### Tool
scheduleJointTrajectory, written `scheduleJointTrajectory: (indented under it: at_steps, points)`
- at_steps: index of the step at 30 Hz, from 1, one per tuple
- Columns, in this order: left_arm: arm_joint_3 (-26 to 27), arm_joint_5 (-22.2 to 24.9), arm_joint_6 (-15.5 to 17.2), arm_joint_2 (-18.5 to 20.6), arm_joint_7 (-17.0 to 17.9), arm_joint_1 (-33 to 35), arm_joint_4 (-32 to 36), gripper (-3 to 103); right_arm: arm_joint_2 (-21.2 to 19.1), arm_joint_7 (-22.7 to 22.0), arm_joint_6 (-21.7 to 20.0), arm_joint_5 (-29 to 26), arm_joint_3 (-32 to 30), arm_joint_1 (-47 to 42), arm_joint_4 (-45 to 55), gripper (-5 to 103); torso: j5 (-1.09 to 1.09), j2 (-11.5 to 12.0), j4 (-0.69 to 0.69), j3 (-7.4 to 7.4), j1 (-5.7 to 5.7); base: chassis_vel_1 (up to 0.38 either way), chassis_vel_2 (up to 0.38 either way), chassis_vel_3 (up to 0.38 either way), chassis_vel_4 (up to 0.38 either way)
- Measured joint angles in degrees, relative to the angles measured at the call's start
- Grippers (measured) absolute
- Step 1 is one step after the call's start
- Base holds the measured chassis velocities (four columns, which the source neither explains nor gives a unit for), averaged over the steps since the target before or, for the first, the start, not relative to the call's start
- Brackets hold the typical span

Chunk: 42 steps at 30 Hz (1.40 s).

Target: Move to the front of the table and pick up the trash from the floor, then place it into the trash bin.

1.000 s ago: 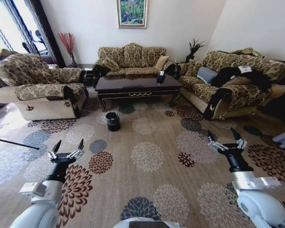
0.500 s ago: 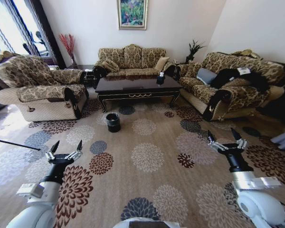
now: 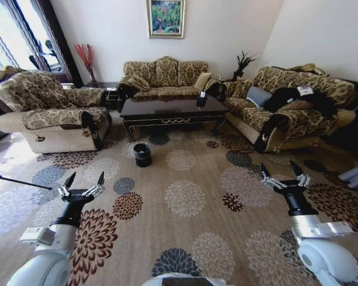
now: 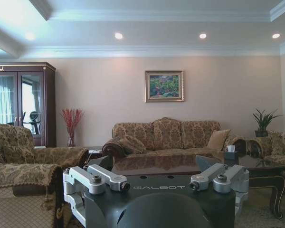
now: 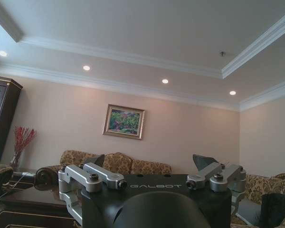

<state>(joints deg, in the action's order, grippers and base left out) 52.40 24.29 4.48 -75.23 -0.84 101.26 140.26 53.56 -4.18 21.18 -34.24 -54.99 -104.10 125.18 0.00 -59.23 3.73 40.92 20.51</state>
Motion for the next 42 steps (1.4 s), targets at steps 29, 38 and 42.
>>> scheduleJointTrajectory:
  at_steps: [29, 38, 42]
  points:
    - [-1.57, -1.67, -0.12, -3.01, 4.02, 0.09, -0.74, 100, 0.0, 0.0, 0.0, 0.0, 0.0, 0.0, 0.0, 100, 0.0, -7.89, 0.0, 4.37, 3.54, 0.0, 0.0, 0.0, 0.0]
    - [-1.35, -2.45, -0.63, -3.24, 3.32, 0.26, -1.73, 100, 0.0, 0.0, 0.0, 0.0, 0.0, 0.0, -0.01, 100, 0.0, -8.0, 0.0, 4.44, 3.58, 0.0, 0.0, 0.0, 0.0]
    - [-1.33, -2.5, -0.57, -3.24, 3.28, 0.29, -1.76, 100, 0.0, 0.0, 0.0, 0.0, 0.0, 0.0, 0.0, 100, 0.0, -7.84, 0.0, 4.36, 3.5, 0.0, 0.0, 0.0, 0.0]
